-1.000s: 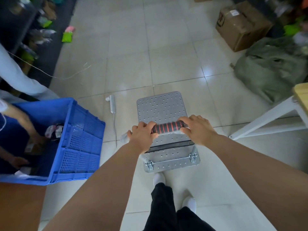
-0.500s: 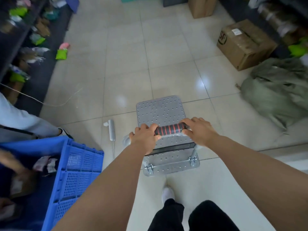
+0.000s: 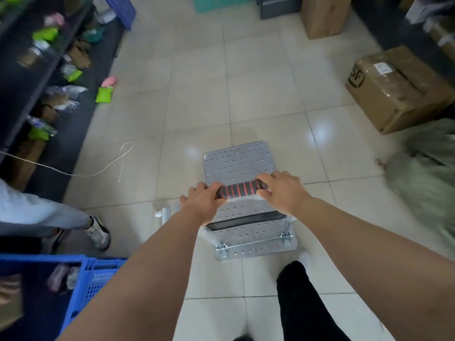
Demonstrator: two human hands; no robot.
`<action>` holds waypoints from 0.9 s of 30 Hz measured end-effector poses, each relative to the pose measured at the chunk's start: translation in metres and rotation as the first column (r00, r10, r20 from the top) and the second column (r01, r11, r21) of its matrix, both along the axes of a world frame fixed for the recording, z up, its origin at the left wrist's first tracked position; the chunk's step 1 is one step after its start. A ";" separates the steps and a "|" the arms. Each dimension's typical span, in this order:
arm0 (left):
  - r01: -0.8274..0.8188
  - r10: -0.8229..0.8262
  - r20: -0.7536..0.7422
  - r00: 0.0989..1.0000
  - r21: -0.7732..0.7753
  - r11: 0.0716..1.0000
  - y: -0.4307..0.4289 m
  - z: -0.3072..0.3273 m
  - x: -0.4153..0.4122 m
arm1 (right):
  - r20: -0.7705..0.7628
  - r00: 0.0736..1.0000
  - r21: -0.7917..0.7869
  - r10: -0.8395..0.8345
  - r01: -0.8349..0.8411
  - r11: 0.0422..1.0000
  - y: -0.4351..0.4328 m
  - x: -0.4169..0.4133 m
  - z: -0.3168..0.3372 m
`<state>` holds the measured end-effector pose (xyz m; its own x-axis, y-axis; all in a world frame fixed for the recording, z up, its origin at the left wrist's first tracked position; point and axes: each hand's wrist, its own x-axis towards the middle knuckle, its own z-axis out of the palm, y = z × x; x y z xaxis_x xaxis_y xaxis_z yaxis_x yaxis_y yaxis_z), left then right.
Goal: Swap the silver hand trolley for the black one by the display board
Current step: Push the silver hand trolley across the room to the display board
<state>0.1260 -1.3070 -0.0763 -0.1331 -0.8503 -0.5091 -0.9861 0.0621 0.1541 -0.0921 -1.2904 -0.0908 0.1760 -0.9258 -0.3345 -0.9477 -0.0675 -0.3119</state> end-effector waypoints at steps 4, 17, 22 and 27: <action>-0.092 0.092 -0.023 0.996 -0.004 0.996 -0.054 0.002 -0.032 | 0.003 0.998 0.055 0.057 -0.057 0.997 -0.070 -0.030 0.005; -0.095 0.089 -0.110 0.990 -0.058 0.994 -0.215 -0.008 -0.099 | -0.009 0.998 0.027 0.059 -0.058 0.998 -0.236 -0.097 0.007; -0.012 0.004 -0.128 0.992 -0.058 0.998 -0.311 -0.014 -0.105 | -0.026 0.999 0.014 -0.018 0.018 1.000 -0.314 -0.107 0.002; 0.050 -0.054 -0.127 0.990 -0.035 0.998 -0.407 -0.011 -0.109 | -0.008 0.997 0.045 -0.079 0.080 0.996 -0.402 -0.110 0.000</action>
<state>0.0174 -1.7143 -0.0872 -0.2396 -0.8559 -0.4582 -0.9538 0.1193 0.2759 -0.2023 -1.6922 -0.0908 0.1001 -0.9209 -0.3768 -0.9515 0.0220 -0.3067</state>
